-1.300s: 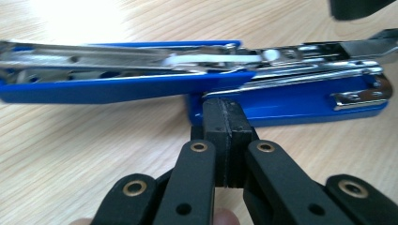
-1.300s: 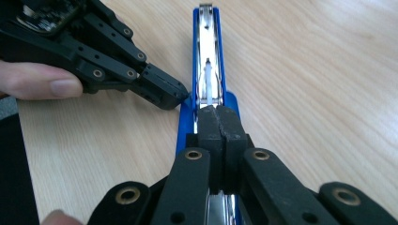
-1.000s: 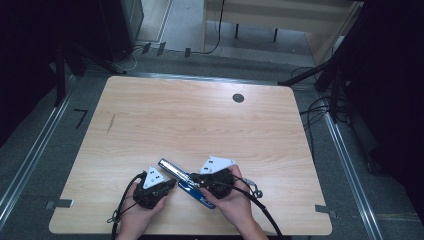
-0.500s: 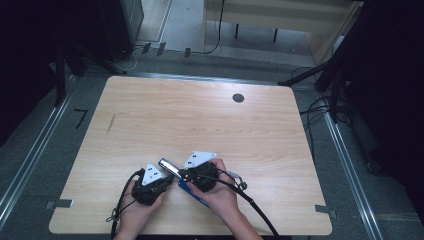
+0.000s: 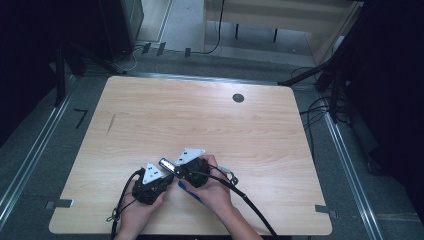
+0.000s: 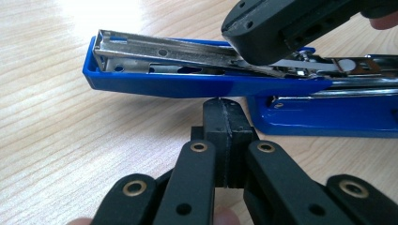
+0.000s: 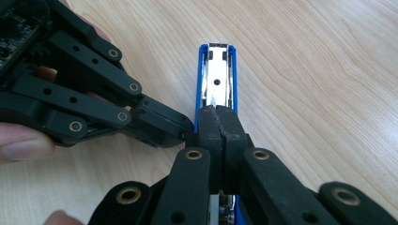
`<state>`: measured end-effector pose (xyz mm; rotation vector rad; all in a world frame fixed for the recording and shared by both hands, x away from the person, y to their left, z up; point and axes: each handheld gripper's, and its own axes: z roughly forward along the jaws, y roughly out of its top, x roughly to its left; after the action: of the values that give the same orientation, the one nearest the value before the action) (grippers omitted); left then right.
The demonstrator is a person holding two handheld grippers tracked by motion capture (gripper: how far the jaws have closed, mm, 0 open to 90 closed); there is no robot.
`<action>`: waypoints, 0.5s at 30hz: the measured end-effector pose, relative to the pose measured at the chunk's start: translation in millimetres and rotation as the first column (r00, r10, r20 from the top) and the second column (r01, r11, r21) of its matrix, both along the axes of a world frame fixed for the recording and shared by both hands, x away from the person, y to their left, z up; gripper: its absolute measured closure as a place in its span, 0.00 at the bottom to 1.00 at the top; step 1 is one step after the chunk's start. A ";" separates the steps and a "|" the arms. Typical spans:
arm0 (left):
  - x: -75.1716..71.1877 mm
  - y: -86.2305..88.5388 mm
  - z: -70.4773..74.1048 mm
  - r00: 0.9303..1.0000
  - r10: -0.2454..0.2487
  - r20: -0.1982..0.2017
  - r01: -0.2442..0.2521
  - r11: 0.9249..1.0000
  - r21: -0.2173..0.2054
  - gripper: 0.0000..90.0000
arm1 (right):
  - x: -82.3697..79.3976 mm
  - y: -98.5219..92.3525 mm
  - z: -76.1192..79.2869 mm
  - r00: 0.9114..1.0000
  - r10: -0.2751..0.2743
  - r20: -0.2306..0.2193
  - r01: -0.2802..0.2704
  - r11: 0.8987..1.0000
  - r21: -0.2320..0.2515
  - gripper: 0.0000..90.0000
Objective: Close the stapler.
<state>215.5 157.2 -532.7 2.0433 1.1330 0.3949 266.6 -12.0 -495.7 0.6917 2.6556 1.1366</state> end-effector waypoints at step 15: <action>3.1 -0.6 0.0 1.000 0.010 0.001 -0.010 1.000 -0.019 1.00 | 2.2 0.3 0.1 1.000 -0.002 0.000 0.002 1.000 0.007 1.00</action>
<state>218.7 156.6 -532.6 2.0217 1.1421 0.3891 268.8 -11.7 -495.6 0.6956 2.6514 1.1452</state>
